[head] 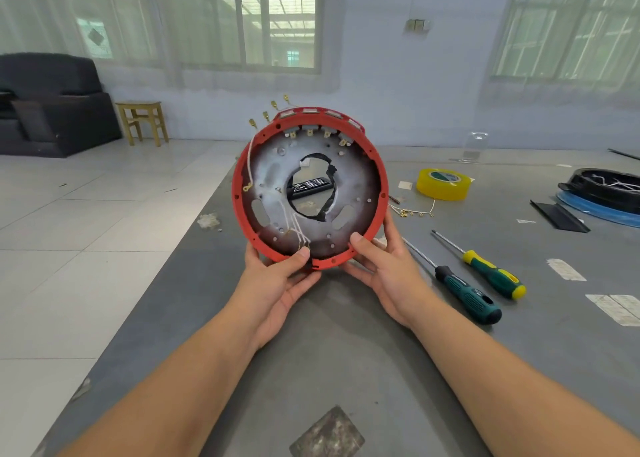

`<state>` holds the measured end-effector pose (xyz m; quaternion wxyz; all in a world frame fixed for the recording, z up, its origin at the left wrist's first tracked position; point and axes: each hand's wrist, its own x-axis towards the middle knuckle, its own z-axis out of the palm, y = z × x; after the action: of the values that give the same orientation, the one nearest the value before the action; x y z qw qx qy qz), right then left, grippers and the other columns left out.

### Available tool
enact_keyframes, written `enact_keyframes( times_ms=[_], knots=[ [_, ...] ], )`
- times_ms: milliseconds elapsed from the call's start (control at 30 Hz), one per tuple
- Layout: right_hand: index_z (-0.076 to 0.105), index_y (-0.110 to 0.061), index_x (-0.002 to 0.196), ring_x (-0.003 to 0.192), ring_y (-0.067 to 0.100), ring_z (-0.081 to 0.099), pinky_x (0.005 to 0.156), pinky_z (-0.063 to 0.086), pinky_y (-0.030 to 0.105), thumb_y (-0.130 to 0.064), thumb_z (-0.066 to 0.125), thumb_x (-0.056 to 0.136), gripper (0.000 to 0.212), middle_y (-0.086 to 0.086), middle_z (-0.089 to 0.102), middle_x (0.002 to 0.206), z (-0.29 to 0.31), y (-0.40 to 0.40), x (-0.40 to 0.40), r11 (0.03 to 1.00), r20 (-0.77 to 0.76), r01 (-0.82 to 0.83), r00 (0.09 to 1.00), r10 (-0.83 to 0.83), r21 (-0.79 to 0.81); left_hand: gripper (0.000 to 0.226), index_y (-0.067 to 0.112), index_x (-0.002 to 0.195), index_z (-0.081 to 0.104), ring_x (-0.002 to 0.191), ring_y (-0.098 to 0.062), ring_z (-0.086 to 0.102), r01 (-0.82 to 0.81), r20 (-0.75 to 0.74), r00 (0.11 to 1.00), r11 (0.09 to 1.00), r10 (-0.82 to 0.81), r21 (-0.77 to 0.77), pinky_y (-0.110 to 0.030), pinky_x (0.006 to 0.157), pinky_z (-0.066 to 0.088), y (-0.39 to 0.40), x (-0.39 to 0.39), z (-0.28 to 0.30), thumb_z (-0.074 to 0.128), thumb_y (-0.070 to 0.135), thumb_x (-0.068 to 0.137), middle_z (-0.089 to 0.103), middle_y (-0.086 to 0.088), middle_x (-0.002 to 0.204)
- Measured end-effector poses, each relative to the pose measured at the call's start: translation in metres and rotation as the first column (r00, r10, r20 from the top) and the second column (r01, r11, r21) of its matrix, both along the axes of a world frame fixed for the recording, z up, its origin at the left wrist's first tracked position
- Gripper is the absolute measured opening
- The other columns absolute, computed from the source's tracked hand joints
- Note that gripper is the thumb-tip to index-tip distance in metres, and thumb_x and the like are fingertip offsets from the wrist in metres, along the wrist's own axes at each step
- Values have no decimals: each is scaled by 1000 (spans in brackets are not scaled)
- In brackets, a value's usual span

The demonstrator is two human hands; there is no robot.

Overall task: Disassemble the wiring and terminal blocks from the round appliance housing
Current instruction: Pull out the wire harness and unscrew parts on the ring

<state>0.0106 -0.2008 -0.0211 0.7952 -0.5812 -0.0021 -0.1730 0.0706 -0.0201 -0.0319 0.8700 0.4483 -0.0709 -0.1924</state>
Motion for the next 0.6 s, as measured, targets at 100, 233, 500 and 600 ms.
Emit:
enact_keyframes(
  times_ms=[100,233,500,600],
  knots=[
    [32,-51,152,113,31,70,93,59,45,-8,67,96,79,12,71,124,0,3,-1,999,21,26,999,-26,-21,59,6,135,58,112,-37,73,57,-38,998,998,-58,-28,-47,90,63,3,2,2,78,1,80,74,-18,124],
    [38,-33,150,115,30,69,94,58,43,-13,66,98,62,11,72,124,0,6,-1,998,-24,54,998,-55,-24,82,4,143,49,107,-41,75,30,-81,996,997,-35,-64,-53,87,63,9,6,4,84,1,69,73,-24,124],
    [60,-27,129,120,19,67,101,54,41,-38,65,99,33,-3,73,122,-6,6,2,981,-100,70,991,-89,-183,85,12,150,36,110,-54,69,123,-100,986,986,-134,-111,-64,84,60,15,7,9,81,-3,80,59,-33,138],
    [59,-36,132,115,4,65,104,51,37,-59,58,96,44,-12,69,127,-3,7,-3,852,-72,152,974,-216,-501,79,7,151,35,112,-52,70,92,-102,989,988,-105,-123,-61,83,61,16,9,9,77,-6,86,56,-34,141]
  ],
)
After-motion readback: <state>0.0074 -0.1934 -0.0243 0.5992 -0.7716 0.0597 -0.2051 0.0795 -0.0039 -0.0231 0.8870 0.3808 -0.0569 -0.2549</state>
